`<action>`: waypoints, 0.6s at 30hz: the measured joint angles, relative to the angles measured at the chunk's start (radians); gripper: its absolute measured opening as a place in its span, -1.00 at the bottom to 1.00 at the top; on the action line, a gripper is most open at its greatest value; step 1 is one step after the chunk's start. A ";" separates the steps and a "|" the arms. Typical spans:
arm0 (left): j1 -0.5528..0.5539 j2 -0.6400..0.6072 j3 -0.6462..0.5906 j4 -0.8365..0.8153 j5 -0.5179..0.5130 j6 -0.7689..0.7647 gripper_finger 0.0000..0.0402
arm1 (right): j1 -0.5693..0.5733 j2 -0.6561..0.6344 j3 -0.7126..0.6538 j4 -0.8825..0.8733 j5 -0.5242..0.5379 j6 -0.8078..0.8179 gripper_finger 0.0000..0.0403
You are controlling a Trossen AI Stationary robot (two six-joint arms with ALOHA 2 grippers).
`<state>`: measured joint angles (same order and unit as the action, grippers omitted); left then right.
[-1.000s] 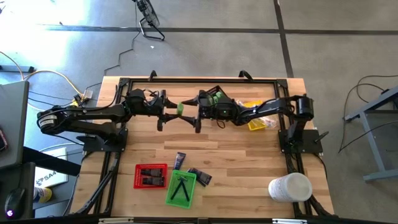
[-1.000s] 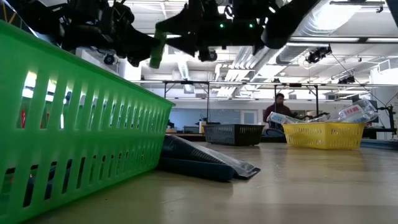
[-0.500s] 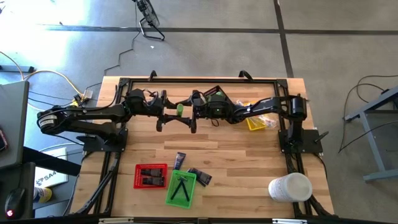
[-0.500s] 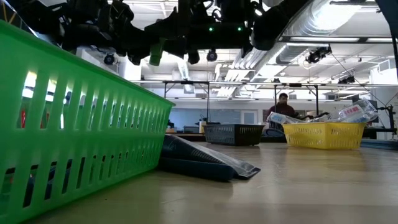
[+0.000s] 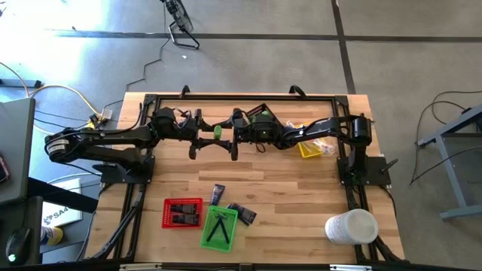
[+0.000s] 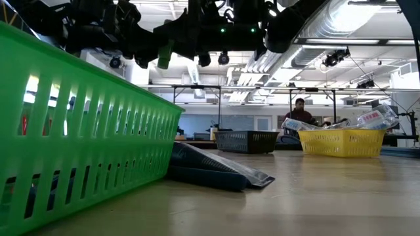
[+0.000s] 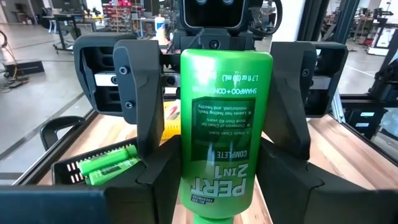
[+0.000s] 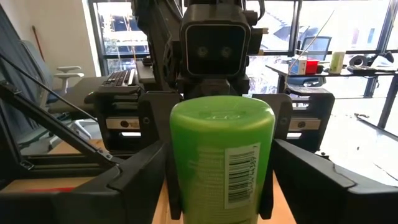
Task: Pick & Place Travel size toiletries
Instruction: Put the shampoo into the black bin
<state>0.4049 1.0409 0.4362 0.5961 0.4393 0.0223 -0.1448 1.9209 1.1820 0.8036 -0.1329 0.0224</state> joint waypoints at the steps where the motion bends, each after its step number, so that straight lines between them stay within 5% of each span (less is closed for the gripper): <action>1: 0.000 0.000 0.000 0.000 0.000 0.000 -0.11 | 0.000 0.000 0.000 0.000 0.000 0.000 0.35; 18: 0.000 -0.001 0.000 0.007 -0.004 0.000 -0.11 | 0.001 -0.008 -0.001 0.010 0.001 -0.030 0.34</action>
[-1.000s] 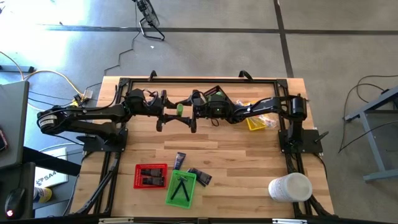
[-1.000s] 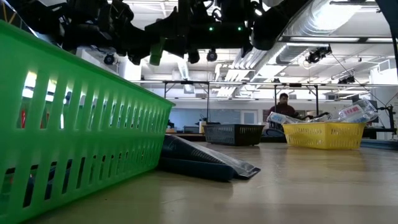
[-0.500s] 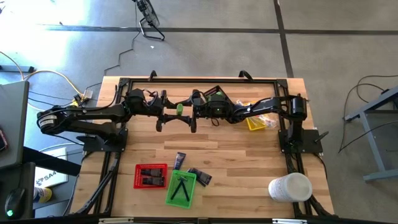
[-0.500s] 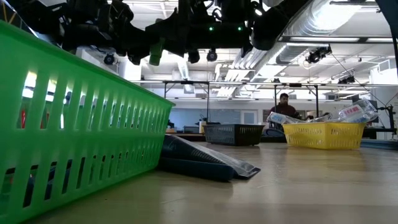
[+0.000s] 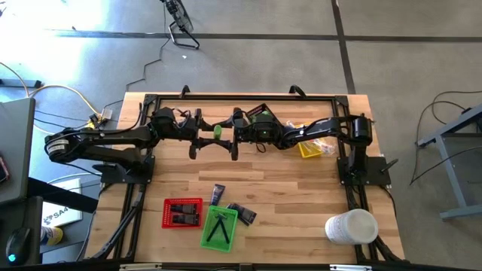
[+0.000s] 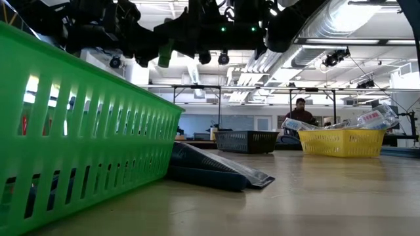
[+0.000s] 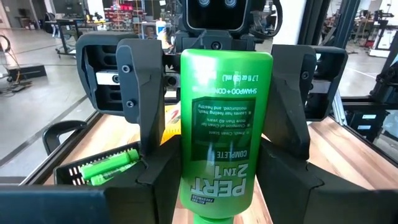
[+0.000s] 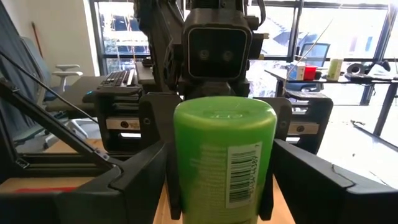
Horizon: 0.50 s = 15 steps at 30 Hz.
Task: Pick & Place Travel size toiletries
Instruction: Put the shampoo into the black bin
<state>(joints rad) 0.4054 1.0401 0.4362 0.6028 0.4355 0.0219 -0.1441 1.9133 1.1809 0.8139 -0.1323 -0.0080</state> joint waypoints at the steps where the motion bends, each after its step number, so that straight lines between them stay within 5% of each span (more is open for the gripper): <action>1: 0.000 0.000 0.000 -0.002 0.000 0.000 -0.11 | 0.000 0.000 0.000 0.000 0.000 -0.002 0.34; 15: 0.000 0.002 0.000 -0.023 0.000 -0.003 -0.10 | -0.001 -0.004 0.001 0.004 -0.030 -0.022 0.33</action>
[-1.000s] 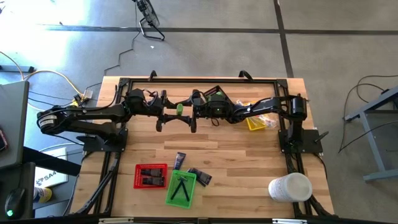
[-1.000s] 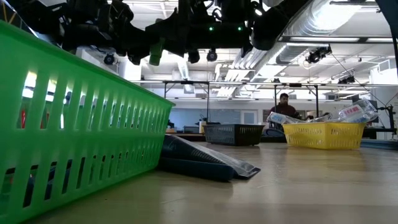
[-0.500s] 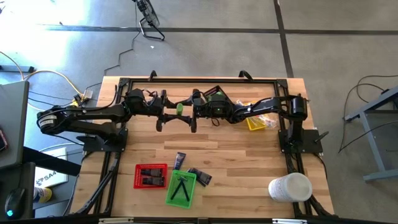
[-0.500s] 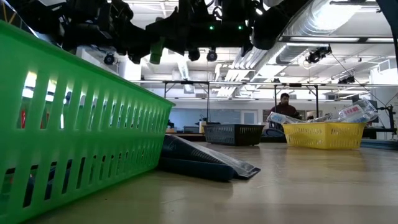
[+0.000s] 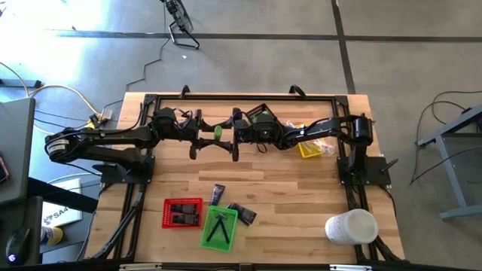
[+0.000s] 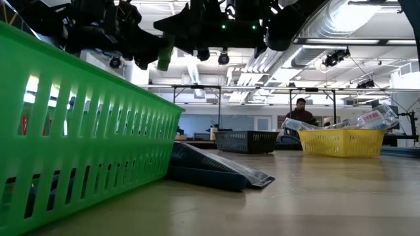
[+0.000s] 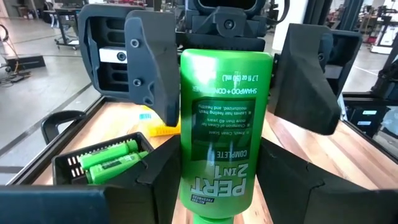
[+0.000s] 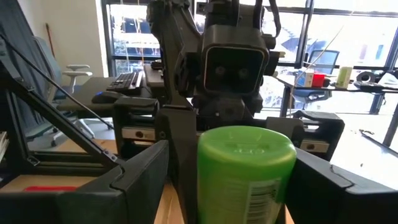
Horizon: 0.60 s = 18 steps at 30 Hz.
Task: Pick & Place Travel size toiletries
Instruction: Put the shampoo into the black bin
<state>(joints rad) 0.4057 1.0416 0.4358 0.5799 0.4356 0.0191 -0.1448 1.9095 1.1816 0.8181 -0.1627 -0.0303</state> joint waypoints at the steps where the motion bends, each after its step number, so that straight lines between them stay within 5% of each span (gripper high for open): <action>1: 0.000 0.000 0.000 0.001 0.000 0.001 -0.10 | 0.000 0.000 0.000 0.000 0.000 0.000 0.33; 18: 0.000 0.000 0.000 0.001 0.004 0.002 -0.10 | 0.000 0.000 0.000 -0.006 0.006 0.003 -0.01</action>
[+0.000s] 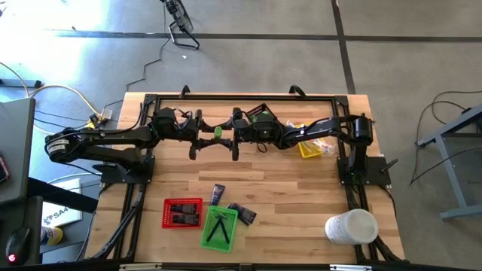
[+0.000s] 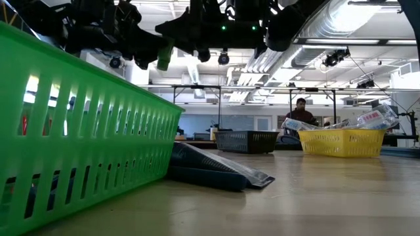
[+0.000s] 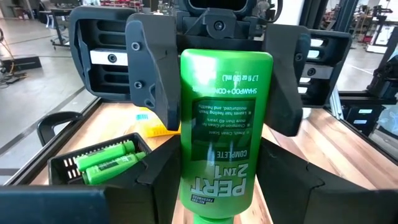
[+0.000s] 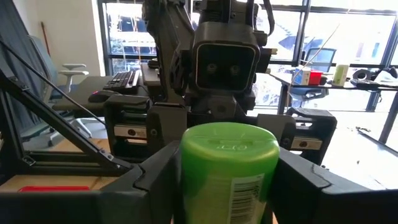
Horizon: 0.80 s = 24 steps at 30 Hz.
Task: Pick & Place Travel size toiletries
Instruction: Put the shampoo into the black bin
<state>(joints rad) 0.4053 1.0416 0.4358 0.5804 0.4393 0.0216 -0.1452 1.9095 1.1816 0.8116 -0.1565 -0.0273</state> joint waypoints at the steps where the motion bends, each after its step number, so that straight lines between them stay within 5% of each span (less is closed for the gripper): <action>1: 0.000 0.000 0.000 0.000 0.000 0.000 -0.10 | 0.000 0.000 0.000 0.000 0.000 0.000 -0.04; 8: 0.000 0.000 0.000 -0.004 0.000 0.000 -0.11 | 0.000 0.000 0.000 -0.002 0.000 0.000 -0.18; 24: 0.000 -0.001 0.000 -0.006 -0.009 0.000 -0.11 | 0.000 0.000 0.000 -0.002 -0.002 0.000 -0.18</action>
<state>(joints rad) 0.4053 1.0407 0.4358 0.5743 0.4303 0.0216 -0.1448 1.9095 1.1816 0.8097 -0.1585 -0.0269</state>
